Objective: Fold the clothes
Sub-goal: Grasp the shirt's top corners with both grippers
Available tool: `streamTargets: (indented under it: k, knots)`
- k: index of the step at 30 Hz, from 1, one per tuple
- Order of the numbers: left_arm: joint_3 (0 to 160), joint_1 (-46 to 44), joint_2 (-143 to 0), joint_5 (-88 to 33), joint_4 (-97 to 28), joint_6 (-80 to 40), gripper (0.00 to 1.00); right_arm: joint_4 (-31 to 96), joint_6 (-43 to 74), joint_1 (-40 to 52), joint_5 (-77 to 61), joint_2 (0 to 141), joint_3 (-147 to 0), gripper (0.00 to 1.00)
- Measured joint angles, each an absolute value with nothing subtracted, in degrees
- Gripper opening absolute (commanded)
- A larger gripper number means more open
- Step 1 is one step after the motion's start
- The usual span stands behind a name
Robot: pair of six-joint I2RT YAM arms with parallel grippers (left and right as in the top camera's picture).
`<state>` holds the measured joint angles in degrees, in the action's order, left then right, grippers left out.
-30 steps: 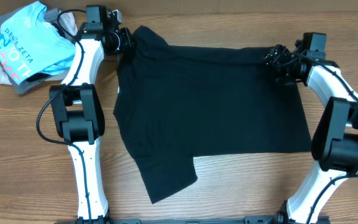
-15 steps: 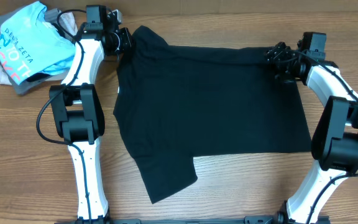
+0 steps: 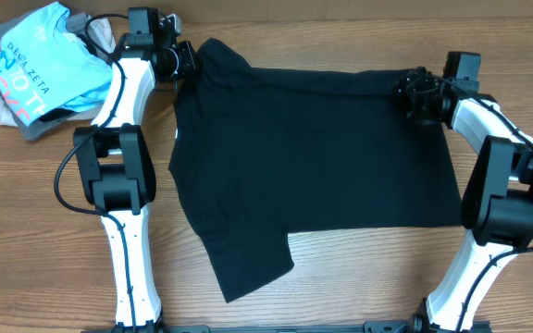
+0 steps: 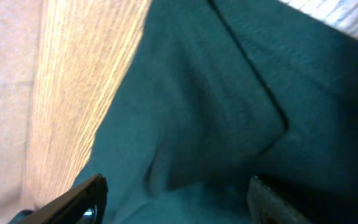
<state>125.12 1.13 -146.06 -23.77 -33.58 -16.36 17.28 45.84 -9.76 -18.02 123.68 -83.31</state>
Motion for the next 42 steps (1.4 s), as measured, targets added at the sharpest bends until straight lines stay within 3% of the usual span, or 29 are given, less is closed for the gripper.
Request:
streamTargets:
  k: [3, 10, 22, 28, 30, 42]
  knots:
    - [125.12, 1.13, -146.06, -23.77, -33.56, -16.36, 0.28, 17.12, 46.09, -9.76, -17.21, 123.76, -83.31, 0.67]
    - [125.12, 1.13, -146.06, -23.77, -33.56, -16.36, 0.28, 16.25, 46.39, -9.76, -15.66, 123.76, -83.31, 0.44]
    - [125.12, 1.13, -146.06, -23.77, -33.56, -16.4, 0.25, 15.16, 46.48, -9.76, -13.08, 123.76, -83.31, 0.4]
    - [125.12, 1.13, -146.06, -23.79, -33.56, -16.53, 0.25, 14.98, 46.41, -9.76, -11.35, 123.76, -83.29, 0.2]
    - [125.12, 1.13, -146.06, -23.79, -33.56, -16.53, 0.25, 14.59, 46.68, -9.76, -10.92, 123.76, -83.31, 0.05]
    - [125.12, 1.13, -146.06, -23.79, -33.36, -16.53, 0.25, 14.15, 46.52, -9.76, -10.24, 124.05, -83.31, 0.04]
